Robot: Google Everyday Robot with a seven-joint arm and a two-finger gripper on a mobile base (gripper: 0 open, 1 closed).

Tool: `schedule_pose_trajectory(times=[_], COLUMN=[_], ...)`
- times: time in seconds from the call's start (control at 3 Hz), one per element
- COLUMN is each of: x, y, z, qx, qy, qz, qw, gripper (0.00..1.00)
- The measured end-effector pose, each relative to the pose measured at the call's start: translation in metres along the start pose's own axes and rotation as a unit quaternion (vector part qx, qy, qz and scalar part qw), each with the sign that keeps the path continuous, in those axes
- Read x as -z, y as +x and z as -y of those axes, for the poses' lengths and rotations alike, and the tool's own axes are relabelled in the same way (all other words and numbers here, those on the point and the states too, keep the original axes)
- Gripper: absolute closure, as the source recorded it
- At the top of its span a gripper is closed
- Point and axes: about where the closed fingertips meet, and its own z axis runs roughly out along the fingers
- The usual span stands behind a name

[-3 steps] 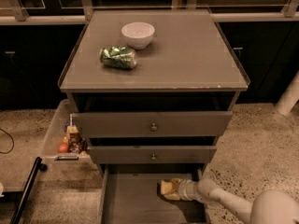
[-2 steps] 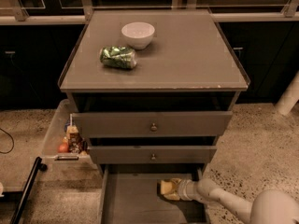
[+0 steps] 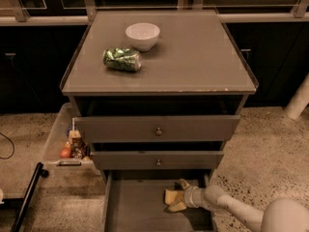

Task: Place sponge into bottom drawer

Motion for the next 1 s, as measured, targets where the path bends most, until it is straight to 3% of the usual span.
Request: schedule_pose_trajectory(times=[0.33, 1.0], x=[0.021, 0.114], y=[-0.013, -0.025], z=[-0.001, -0.006], qx=[0.013, 0.029], qy=[0.008, 0.042], qz=[0.012, 0.018], qw=[0.9998, 0.9985], gripper=[0.0, 0.0])
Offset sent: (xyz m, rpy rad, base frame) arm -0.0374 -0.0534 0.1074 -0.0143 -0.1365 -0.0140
